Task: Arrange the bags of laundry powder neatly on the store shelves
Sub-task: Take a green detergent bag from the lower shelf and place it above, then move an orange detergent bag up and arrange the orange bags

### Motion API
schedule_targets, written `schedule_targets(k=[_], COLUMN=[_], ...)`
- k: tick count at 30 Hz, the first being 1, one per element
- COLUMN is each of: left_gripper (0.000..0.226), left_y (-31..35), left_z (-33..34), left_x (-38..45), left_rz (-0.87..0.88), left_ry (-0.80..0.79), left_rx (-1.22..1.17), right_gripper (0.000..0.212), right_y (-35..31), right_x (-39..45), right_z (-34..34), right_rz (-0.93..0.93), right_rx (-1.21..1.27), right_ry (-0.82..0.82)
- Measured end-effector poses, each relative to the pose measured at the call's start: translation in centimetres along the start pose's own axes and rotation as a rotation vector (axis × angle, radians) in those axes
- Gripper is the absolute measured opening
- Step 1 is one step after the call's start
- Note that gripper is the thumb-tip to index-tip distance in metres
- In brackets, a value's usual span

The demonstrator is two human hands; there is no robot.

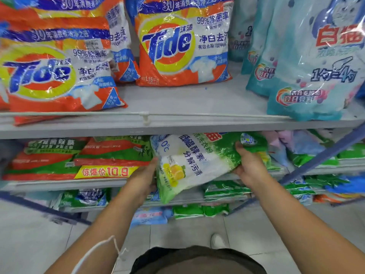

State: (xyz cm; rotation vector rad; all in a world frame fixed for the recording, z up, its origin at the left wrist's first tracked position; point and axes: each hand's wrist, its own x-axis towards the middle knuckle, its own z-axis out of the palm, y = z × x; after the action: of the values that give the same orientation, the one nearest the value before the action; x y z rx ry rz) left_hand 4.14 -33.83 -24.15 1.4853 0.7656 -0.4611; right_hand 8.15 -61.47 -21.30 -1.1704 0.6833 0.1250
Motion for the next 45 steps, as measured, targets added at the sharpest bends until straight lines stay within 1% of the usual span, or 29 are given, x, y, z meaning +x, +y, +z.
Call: schedule_targets(k=[2, 4, 5, 6, 8, 9, 10, 11, 12, 13, 15, 16, 17, 19, 20, 21, 22, 24, 25, 26, 29, 31, 32, 34, 36, 38, 41, 43, 45], left_gripper=[0.054, 0.068, 0.066, 0.055, 0.032, 0.027, 0.025, 0.027, 0.033, 0.040, 0.046, 0.046, 0.044, 0.042, 0.041, 0.038, 0.031, 0.020, 0.024, 0.029, 0.039, 0.039, 0.039, 0.046, 0.050, 0.050, 0.048, 0.047, 0.049], left_y=[0.1, -0.1, -0.1, -0.1, 0.2, 0.1, 0.0, -0.1, -0.3, -0.5, -0.7, -0.9, -1.0, -1.3, -1.5, -1.6, -1.5, -1.0, -1.0, -1.0, -1.2, -1.3, -1.4, -1.8, -2.5, -2.8, -3.2, -3.5, -3.7], left_z=[1.2, 2.3, 2.8, 3.3, 4.4, 5.3, 6.4, 7.5, 8.6, 9.4, 10.4, 10.6, 10.7, 10.6, 10.5, 10.3, 10.0, 9.1, 8.2, 7.3, 3.9, 2.1, 1.3, 0.1, -1.0, -2.2, -4.3, -5.8, -7.1], left_x=[1.3, 1.9, 1.3, 0.6, -1.0, -1.4, -1.7, -2.0, -2.2, -2.1, -2.3, -2.5, -2.7, -3.2, -3.3, -3.4, -3.8, -4.9, -5.3, -5.6, -5.6, -5.3, -5.1, -5.0, -4.9, -4.9, -4.8, -5.1, -5.7], left_rz=[-0.038, -0.011, -0.009, -0.011, 0.000, 0.000, 0.008, 0.028, 0.046, 0.055, 0.060, 0.076, 0.088, 0.114, 0.130, 0.145, 0.160, 0.168, 0.171, 0.175, 0.167, 0.173, 0.185, 0.201, 0.214, 0.243, 0.275, 0.267, 0.267], left_ry=[-0.039, -0.027, -0.012, -0.007, -0.009, -0.009, 0.010, 0.040, 0.091, 0.148, 0.228, 0.242, 0.233, 0.220, 0.210, 0.191, 0.144, -0.013, -0.065, -0.089, -0.068, -0.065, -0.066, -0.062, -0.031, 0.031, 0.168, 0.270, 0.340], left_rx=[-0.067, -0.068, -0.074, -0.108, -0.200, -0.219, -0.229, -0.192, -0.112, -0.008, 0.097, 0.083, 0.063, 0.055, 0.055, 0.048, 0.038, 0.023, 0.007, -0.008, -0.059, -0.039, -0.018, 0.030, 0.094, 0.187, 0.287, 0.348, 0.407], right_gripper=[0.027, 0.032, 0.032, 0.032, 0.029, 0.029, 0.031, 0.031, 0.030, 0.025, 0.023, 0.035, 0.055, 0.092, 0.097, 0.089, 0.068, 0.017, 0.007, 0.009, 0.023, 0.038, 0.048, 0.057, 0.052, 0.054, 0.055, 0.056, 0.058], right_y=[-0.7, -2.1, -3.1, -4.2, -5.6, -6.0, -6.0, -6.1, -5.4, -5.2, -4.1, -3.5, -2.7, -1.4, -1.3, -1.7, -2.5, -4.5, -5.2, -6.0, -5.8, -4.7, -4.0, -2.9, -1.6, 0.0, 2.7, 4.4, 6.0], right_x=[1.7, 3.0, 3.8, 4.3, 6.1, 6.9, 7.8, 8.0, 8.3, 6.9, 4.1, 2.6, 1.5, 0.0, -0.3, 0.1, -0.1, 0.8, 1.3, 1.2, 0.9, 0.8, 0.7, 0.4, -1.2, -3.0, -5.3, -6.6, -7.3], right_z=[-0.4, -0.3, 0.0, 0.4, 1.0, 1.1, 1.1, 1.5, 1.7, 2.5, 3.8, 4.1, 4.0, 3.4, 3.1, 3.0, 3.4, 3.4, 3.4, 3.4, 2.6, 2.3, 2.3, 3.2, 5.1, 7.0, 8.8, 9.8, 10.5], right_rz=[0.058, 0.076, 0.060, 0.017, -0.172, -0.257, -0.301, -0.273, -0.243, -0.243, -0.213, -0.174, -0.117, -0.028, -0.013, -0.023, -0.045, -0.134, -0.171, -0.191, -0.229, -0.176, -0.201, -0.378, -0.535, -0.620, -0.752, -0.726, -0.709], right_rx=[-0.052, -0.106, -0.150, -0.206, -0.541, -0.830, -1.063, -1.208, -1.270, -1.298, -1.143, -0.997, -0.874, -0.805, -0.791, -0.768, -0.740, -0.702, -0.670, -0.643, -0.786, -1.052, -1.190, -1.442, -1.600, -1.699, -1.602, -1.503, -1.451], right_ry=[-0.050, -0.124, -0.146, -0.184, -0.146, -0.110, -0.016, 0.013, 0.015, 0.004, -0.032, -0.071, -0.094, -0.129, -0.143, -0.156, -0.155, -0.159, -0.156, -0.154, -0.071, 0.034, 0.103, 0.250, 0.295, 0.133, -0.248, -0.446, -0.562])
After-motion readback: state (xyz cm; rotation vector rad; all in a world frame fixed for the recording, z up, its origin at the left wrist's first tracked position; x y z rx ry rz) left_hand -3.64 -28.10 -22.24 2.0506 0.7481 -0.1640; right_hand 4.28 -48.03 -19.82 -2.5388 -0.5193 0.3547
